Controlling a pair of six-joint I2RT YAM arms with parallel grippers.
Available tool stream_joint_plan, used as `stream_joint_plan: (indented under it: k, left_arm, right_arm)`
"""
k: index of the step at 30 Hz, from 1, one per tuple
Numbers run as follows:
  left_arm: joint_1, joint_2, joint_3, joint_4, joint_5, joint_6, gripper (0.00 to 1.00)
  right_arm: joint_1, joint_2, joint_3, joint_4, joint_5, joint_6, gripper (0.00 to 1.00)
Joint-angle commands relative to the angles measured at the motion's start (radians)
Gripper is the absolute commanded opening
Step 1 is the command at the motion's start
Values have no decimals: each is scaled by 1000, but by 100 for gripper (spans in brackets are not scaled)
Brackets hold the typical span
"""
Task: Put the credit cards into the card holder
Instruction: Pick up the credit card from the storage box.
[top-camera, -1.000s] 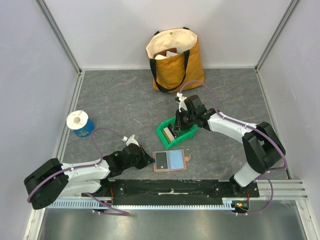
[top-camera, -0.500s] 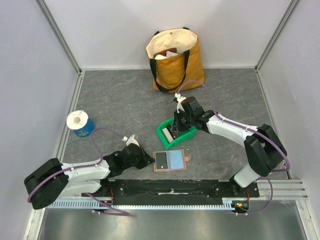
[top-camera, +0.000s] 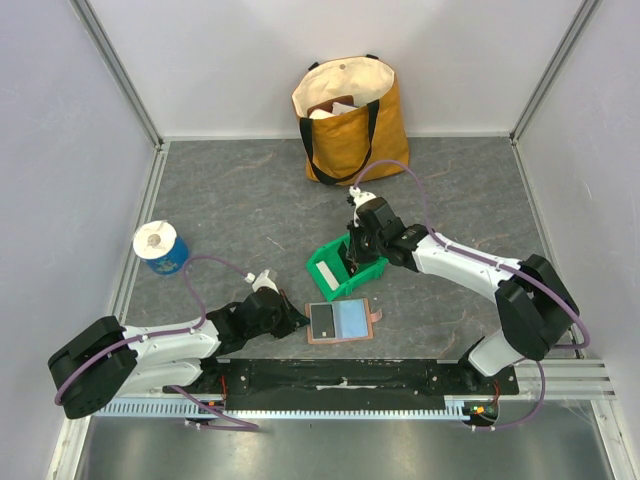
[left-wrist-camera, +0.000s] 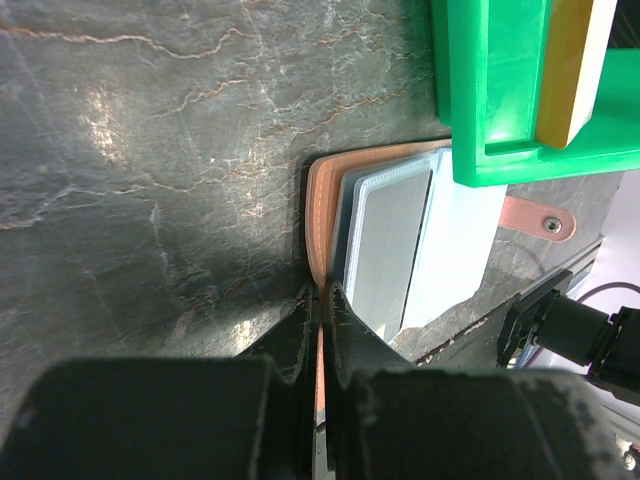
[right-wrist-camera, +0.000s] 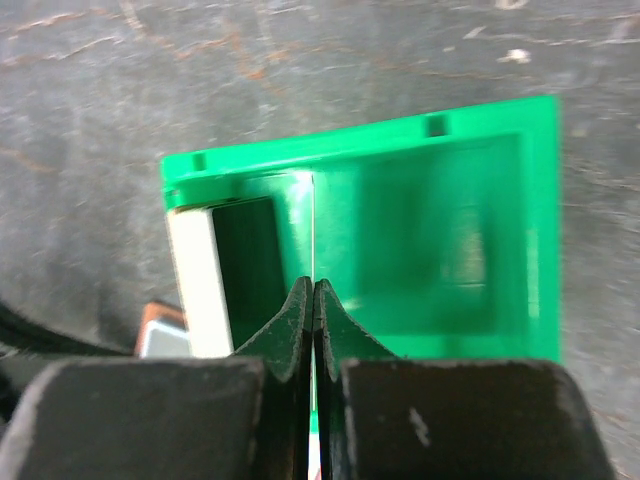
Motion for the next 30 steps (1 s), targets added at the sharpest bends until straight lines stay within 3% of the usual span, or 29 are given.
stream_joint_plan:
  k: [1, 15, 30]
  left_arm:
    - [3, 28, -28, -135, -21, 40, 2]
    - [3, 24, -31, -139, -25, 40, 2]
    - [4, 20, -35, -141, -25, 43, 2]
  right_arm:
    - [0, 2, 27, -25, 219, -70, 0]
    - [0, 41, 13, 10, 368, -229, 0]
    - [-52, 56, 29, 24, 453, -297, 0]
